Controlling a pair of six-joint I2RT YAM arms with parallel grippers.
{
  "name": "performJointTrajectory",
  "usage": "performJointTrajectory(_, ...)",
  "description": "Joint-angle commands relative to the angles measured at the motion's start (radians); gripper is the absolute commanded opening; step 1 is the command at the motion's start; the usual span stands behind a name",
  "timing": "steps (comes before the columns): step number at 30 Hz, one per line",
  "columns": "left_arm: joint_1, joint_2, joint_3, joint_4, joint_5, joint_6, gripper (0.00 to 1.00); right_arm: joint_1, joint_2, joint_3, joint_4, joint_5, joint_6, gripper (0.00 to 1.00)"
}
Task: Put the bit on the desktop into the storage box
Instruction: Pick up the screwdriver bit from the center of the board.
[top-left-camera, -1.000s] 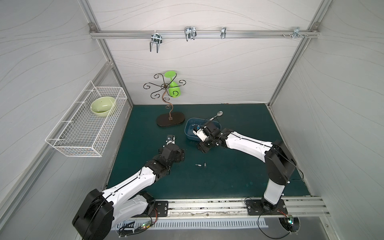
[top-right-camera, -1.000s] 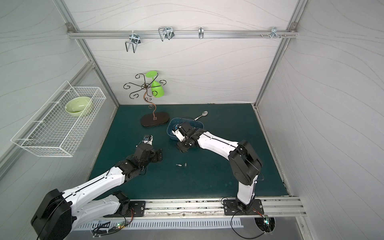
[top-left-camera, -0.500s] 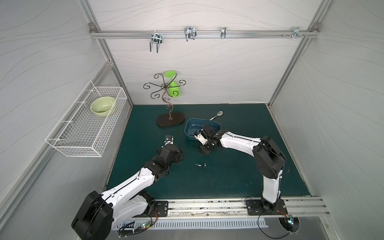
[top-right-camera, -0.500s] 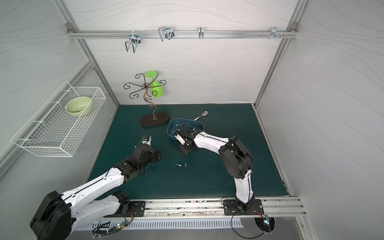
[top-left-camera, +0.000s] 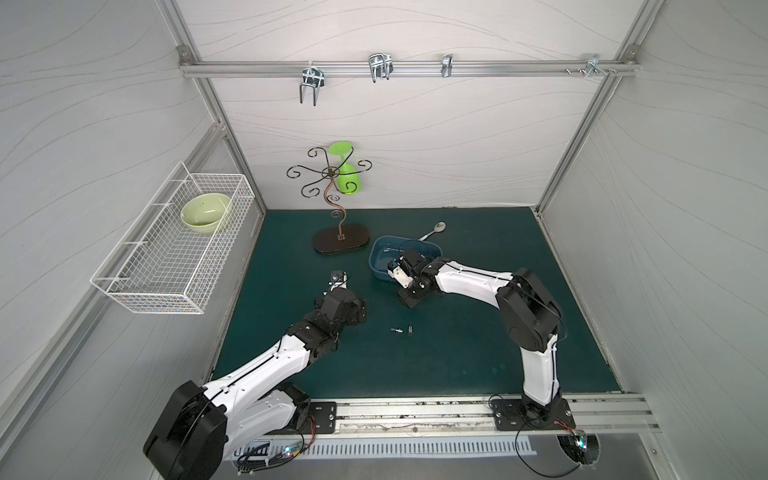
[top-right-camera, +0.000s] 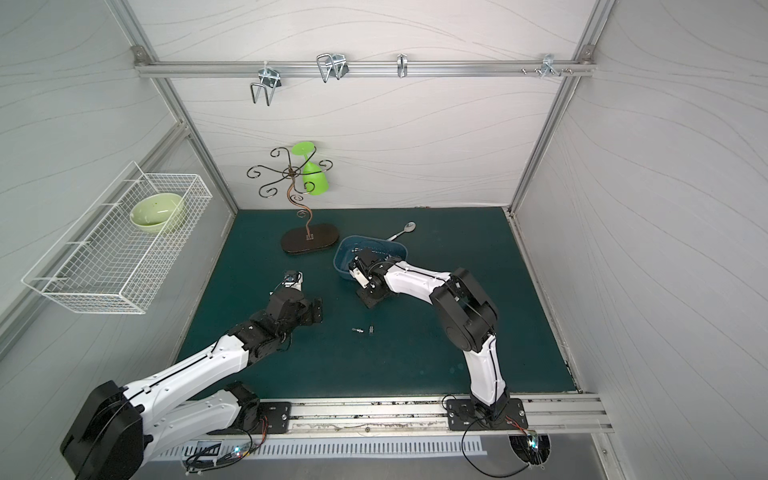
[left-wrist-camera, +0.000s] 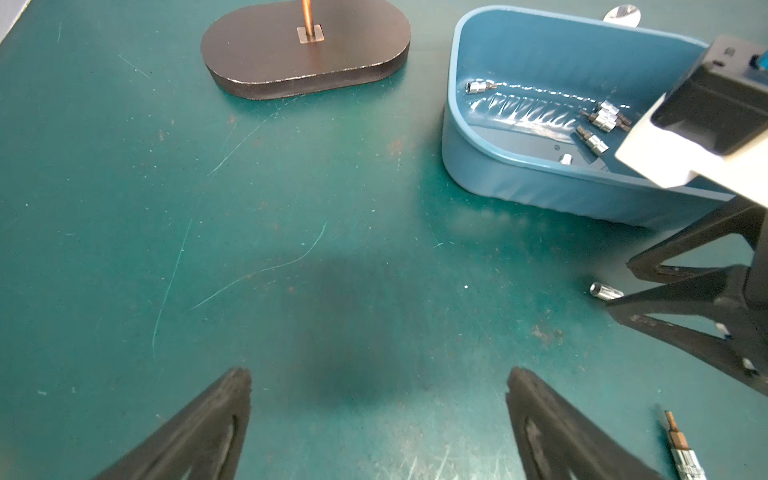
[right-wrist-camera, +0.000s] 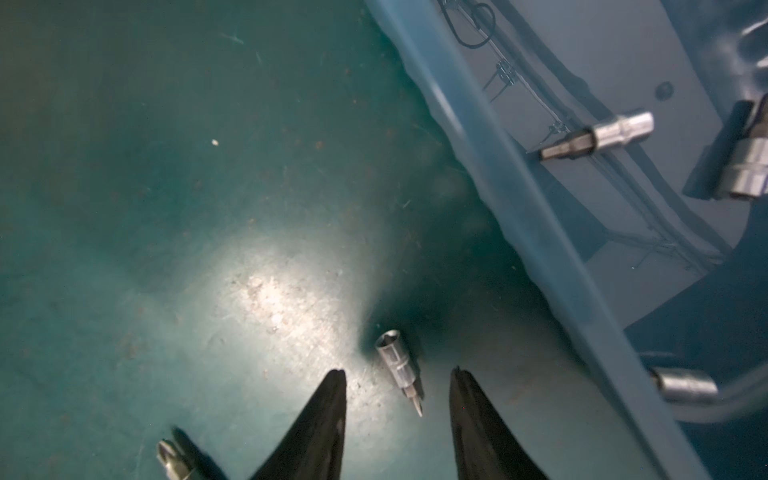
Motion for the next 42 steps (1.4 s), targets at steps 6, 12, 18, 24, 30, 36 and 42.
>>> performJointTrajectory(6, 0.003, 0.009, 0.019, 0.028, -0.017, -0.006, 0.99, -0.005, 0.040, 0.032, -0.027, -0.003, -0.003, 0.37)
performJointTrajectory(12, 0.003, 0.008, 0.021, 0.026, -0.017, -0.006, 0.99, -0.003, 0.053, 0.035, -0.032, -0.001, -0.006, 0.29)
performJointTrajectory(18, 0.004, 0.007, 0.020, 0.026, -0.015, -0.007, 0.99, 0.000, 0.060, 0.034, -0.038, -0.001, -0.006, 0.22)
performJointTrajectory(24, 0.003, 0.006, 0.019, 0.026, -0.017, -0.006, 0.99, 0.001, 0.062, 0.029, -0.040, -0.002, -0.011, 0.16)
performJointTrajectory(30, 0.003, 0.006, 0.020, 0.027, -0.017, -0.006, 0.99, 0.007, 0.047, 0.019, -0.046, -0.008, -0.005, 0.11)
performJointTrajectory(36, 0.003, 0.003, 0.019, 0.026, -0.017, -0.007, 0.99, 0.006, -0.018, -0.004, -0.049, -0.033, 0.007, 0.10)
performJointTrajectory(42, 0.003, 0.001, 0.019, 0.025, -0.017, -0.006, 0.99, 0.002, -0.109, -0.024, -0.051, -0.072, 0.026, 0.09)
